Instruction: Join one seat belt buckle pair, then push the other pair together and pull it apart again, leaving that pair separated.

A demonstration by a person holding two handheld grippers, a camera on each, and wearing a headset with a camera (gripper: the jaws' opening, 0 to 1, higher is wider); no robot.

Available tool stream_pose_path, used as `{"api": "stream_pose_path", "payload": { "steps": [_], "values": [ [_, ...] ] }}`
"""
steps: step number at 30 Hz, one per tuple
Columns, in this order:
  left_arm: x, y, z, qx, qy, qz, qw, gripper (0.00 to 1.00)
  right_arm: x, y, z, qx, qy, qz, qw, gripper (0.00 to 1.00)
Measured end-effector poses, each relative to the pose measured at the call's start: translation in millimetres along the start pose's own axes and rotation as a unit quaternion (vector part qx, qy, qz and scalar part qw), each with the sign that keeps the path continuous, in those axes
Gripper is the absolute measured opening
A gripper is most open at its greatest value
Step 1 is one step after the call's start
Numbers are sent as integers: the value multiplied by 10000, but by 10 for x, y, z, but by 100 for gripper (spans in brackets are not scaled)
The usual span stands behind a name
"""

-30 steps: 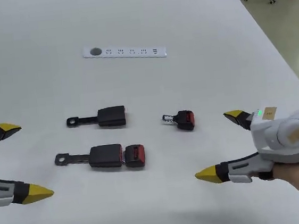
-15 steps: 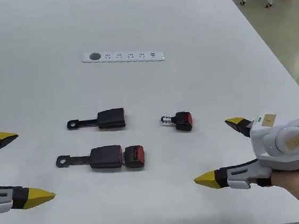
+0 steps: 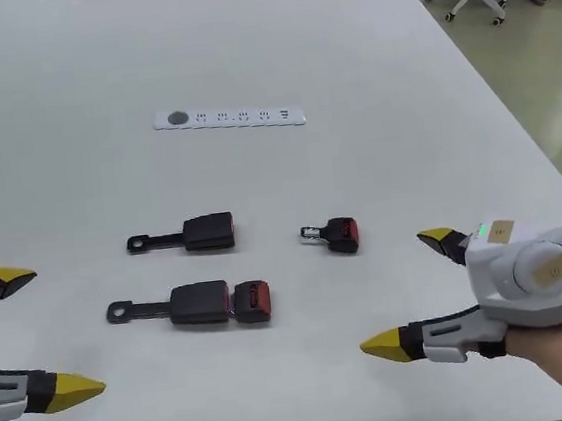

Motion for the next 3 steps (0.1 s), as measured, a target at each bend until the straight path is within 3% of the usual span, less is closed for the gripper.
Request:
{"api": "stream_pose_path", "payload": {
  "steps": [3],
  "values": [
    [6, -5, -9, 27, 0, 3, 10000, 100, -13, 13, -13, 22, 12, 13, 10000, 99]
  ]
}}
Point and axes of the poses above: the centre of the closed fingertips' face, and the gripper's own axes: z roughly backward along the fingers, y roughly to its left, x roughly out of its top, the point moved 1 cm from there along z, roughly backward along the fingers, and after that the axes turned 8 degrees about -z, right-handed, at the moved point
